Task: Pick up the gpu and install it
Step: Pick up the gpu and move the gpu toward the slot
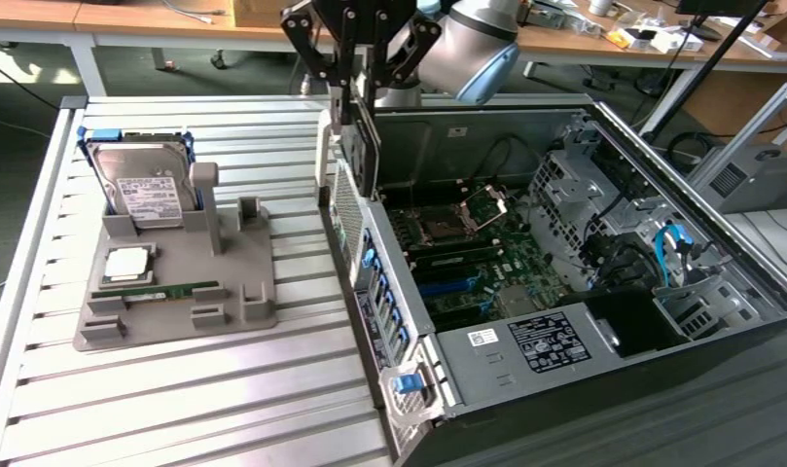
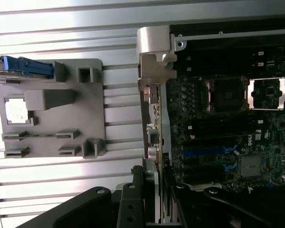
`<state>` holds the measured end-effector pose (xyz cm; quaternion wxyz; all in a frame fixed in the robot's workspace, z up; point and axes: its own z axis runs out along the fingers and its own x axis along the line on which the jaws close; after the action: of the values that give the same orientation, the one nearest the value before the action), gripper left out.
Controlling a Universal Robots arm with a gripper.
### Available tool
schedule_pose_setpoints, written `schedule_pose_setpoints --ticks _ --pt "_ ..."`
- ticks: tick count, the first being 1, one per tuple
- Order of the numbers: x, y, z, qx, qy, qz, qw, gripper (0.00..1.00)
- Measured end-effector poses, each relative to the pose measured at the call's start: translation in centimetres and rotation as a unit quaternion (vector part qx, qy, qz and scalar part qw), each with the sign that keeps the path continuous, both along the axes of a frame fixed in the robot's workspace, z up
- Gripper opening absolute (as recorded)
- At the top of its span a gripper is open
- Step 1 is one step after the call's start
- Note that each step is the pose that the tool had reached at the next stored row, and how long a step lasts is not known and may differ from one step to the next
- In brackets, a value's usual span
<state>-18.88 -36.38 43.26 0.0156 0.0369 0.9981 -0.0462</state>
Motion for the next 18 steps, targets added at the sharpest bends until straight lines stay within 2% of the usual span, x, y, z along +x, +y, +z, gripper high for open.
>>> schedule_pose_setpoints --ticks 4,7,18 --pt "0.8 0.00 -0.04 -0.0037 0.0000 0.000 1.0000 0.27" --pt "1.2 0.00 -0.06 -0.0053 0.0000 0.000 1.0000 0.27" --pt "2.2 0.00 -0.13 -0.0086 0.0000 0.000 1.0000 0.27"
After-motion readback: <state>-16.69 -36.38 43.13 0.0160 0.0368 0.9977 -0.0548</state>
